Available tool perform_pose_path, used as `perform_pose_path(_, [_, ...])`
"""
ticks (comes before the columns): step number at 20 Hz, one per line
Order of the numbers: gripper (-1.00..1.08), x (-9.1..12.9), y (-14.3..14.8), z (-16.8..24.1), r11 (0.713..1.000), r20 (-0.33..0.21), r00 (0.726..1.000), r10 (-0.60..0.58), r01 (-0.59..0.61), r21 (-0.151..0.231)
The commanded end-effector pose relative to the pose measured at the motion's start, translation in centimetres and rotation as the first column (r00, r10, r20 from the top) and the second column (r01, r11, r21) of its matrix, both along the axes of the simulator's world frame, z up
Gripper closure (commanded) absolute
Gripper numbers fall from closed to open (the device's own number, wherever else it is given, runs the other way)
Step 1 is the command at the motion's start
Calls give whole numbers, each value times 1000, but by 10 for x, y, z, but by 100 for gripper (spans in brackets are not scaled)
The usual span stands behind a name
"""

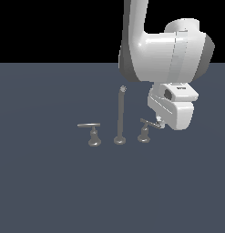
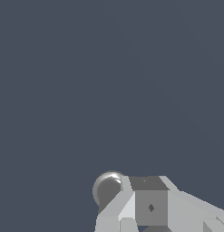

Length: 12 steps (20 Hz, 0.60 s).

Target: Turn on the faucet by rotating a designated handle.

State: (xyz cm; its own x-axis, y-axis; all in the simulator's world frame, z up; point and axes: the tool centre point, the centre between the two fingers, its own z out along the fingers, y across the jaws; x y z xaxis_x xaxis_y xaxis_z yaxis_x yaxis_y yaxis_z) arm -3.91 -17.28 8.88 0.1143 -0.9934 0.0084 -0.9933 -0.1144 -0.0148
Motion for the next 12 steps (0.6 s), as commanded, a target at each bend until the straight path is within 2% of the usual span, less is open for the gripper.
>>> perform_pose_path(1, [108, -6, 8, 0, 1000, -4, 1000, 4, -4, 3])
perform_pose_path(10, [108, -33, 32, 0, 1000, -15, 1000, 4, -3, 6])
perform_pose_path(11, [108, -33, 32, 0, 1000, -15, 1000, 4, -3, 6])
perform_pose_path(12, [108, -31, 16, 0, 1000, -10, 1000, -20, 20, 0])
